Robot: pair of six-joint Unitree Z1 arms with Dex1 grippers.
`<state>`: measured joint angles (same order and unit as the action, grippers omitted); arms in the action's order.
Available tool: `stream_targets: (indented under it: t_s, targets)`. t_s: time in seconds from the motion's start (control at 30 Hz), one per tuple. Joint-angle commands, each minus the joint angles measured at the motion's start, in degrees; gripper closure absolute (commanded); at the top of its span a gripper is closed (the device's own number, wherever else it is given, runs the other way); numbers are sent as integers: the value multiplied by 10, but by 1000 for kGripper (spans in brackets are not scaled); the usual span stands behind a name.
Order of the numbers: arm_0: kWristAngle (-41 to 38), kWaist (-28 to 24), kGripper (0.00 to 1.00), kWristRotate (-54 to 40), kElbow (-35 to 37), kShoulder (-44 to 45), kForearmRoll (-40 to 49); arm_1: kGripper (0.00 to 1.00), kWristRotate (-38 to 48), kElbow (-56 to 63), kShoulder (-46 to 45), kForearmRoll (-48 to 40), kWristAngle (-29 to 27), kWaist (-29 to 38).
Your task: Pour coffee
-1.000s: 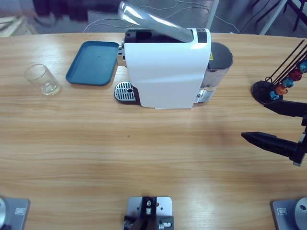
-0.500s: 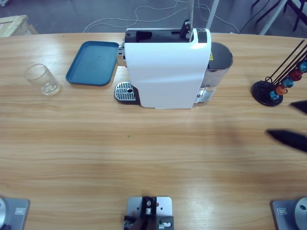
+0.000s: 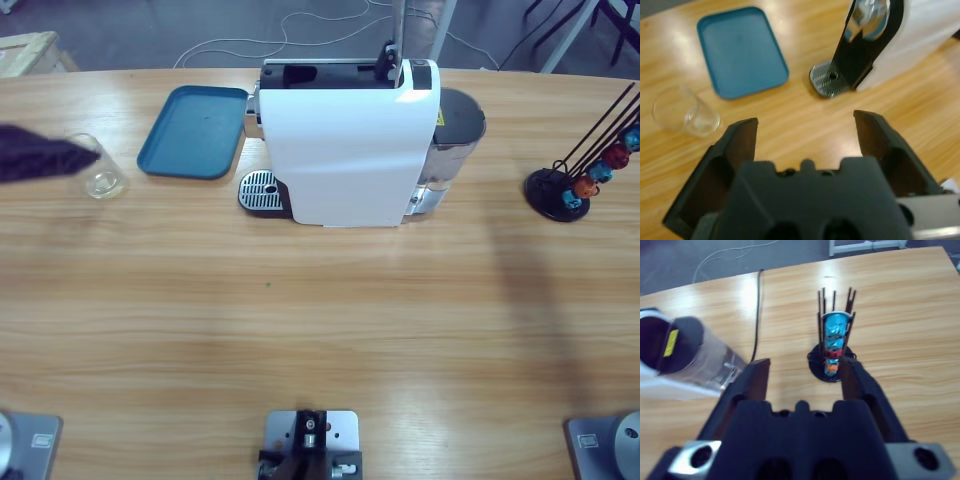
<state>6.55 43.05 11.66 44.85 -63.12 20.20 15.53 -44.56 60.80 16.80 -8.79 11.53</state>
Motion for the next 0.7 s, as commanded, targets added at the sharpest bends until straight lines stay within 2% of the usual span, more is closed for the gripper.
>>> stream_targets:
  t_s: [0.03, 0.2, 0.33, 0.47, 0.7]
  targets:
    - [22, 4, 202, -18, -91, 75, -19, 699, 8, 29, 60, -50, -34, -8]
    - [22, 4, 189, -21, -99, 78, -33, 683, 7, 51, 79, -74, -53, -8]
    - [26, 4, 179, -22, -109, 76, -49, 443, 5, 64, 80, -84, -59, -9]
    - [32, 4, 174, -22, -113, 75, -56, 398, 5, 64, 88, -94, -60, -9]
    - [32, 4, 170, -22, -116, 74, -60, 400, 5, 56, 109, -109, -63, -9]
